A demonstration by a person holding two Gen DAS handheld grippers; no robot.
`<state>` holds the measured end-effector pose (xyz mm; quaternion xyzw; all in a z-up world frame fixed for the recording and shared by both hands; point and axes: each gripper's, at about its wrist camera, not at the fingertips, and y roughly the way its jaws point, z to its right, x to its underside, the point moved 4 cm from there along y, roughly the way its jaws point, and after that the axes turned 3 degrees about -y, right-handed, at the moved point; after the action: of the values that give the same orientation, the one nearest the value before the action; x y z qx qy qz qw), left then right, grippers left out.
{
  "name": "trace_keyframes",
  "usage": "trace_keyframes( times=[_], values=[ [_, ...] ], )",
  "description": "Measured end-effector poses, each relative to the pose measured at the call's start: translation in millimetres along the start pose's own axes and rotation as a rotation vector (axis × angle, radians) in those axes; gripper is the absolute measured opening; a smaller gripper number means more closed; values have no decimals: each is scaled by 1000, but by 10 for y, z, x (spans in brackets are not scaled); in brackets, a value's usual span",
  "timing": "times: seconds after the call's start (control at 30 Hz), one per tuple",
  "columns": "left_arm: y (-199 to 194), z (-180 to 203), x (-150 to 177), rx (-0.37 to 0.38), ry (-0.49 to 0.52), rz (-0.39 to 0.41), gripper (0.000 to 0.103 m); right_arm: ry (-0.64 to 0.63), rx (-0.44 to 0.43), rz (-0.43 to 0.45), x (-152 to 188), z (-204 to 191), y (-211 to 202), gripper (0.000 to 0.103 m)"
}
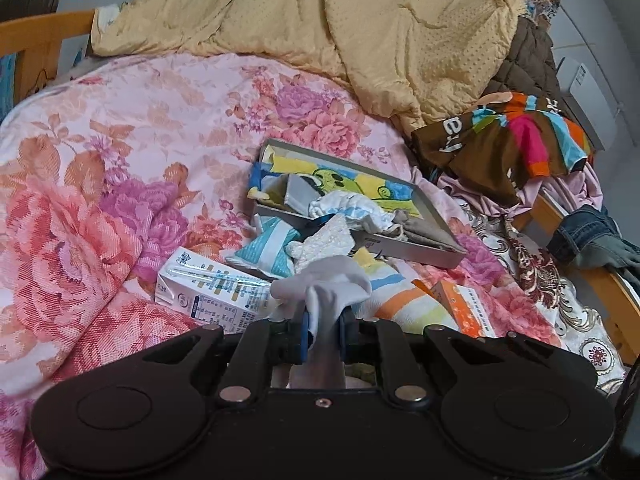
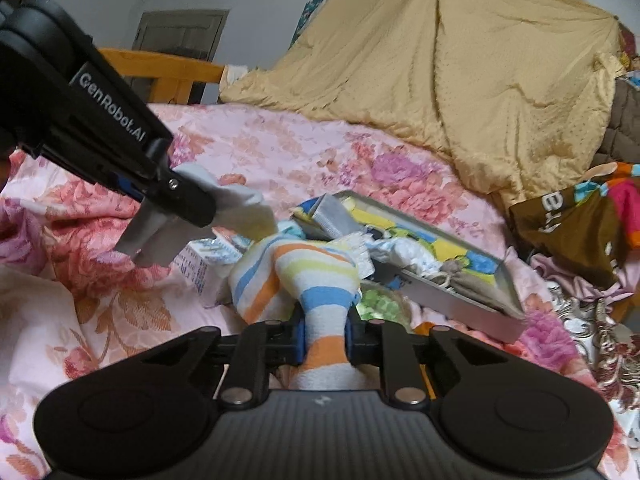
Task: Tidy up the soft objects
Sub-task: 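Carry the grey cloth and striped sock over the metal tray and lower them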
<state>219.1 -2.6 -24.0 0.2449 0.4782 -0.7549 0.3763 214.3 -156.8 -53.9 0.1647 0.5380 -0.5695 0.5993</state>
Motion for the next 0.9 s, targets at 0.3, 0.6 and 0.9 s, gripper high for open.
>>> trace_keyframes(
  times=[0.3,0.6,0.9],
  values=[
    [-185,202,-45,11,28,26,15,98,80,98,-87,323,-314,19],
    [-90,437,-231,22,48,61,15,173,162,182,-150,718,-411,19],
    [367,686,-597,32,87,86,15,307,187,218,-248,1235,2,19]
  ],
)
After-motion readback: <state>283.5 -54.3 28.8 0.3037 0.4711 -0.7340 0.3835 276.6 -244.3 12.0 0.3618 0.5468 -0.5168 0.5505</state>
